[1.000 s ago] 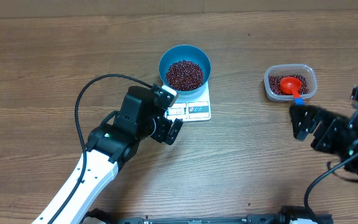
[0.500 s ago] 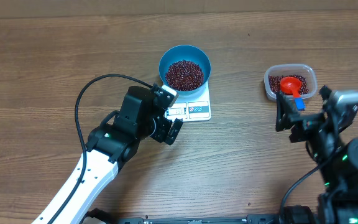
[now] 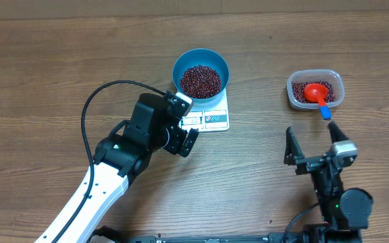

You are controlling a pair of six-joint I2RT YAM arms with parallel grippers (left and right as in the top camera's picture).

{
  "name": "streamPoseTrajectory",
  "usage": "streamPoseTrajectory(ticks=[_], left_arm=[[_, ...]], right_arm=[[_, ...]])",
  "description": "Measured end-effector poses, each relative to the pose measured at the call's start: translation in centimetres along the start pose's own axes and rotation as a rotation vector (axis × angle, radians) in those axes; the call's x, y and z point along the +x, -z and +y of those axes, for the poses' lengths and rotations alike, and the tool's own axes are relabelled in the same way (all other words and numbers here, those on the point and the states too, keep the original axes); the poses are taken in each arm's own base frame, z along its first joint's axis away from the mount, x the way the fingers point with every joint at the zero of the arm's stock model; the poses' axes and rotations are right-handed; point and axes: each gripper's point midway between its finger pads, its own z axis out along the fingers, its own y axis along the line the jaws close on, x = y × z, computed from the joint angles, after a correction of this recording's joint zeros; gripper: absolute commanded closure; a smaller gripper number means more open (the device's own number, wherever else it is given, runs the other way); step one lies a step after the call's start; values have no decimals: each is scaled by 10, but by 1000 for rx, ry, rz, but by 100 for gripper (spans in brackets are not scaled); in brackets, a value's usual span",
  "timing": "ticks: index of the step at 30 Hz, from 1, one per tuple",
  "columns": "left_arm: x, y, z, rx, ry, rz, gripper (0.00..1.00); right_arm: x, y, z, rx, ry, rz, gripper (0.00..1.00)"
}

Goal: Scoop item into bowl and weigh 150g on scale

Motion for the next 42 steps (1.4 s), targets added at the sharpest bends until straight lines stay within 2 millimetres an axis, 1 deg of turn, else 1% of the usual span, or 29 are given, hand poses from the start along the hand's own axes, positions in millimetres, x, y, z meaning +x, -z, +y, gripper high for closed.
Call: streamPoseTrajectory(ticks=[7,10,12,14,38,42], left_arm=[[0,0,0,0,0,0,0],[0,0,0,0,0,-1,0],[0,0,0,0,0,0,1],[0,0,0,0,0,0,0],[0,0,0,0,0,0,0],[12,0,4,-23,4,50,1]], right_arm=[[29,2,-1,1,1,15,0],[32,4,-1,1,-1,25,0],[40,5,-1,0,-6,58,0],[43,5,-1,0,-8,72,0],[44,5,0,-7,-7,73,0],[44,5,0,-7,-8,74,0]])
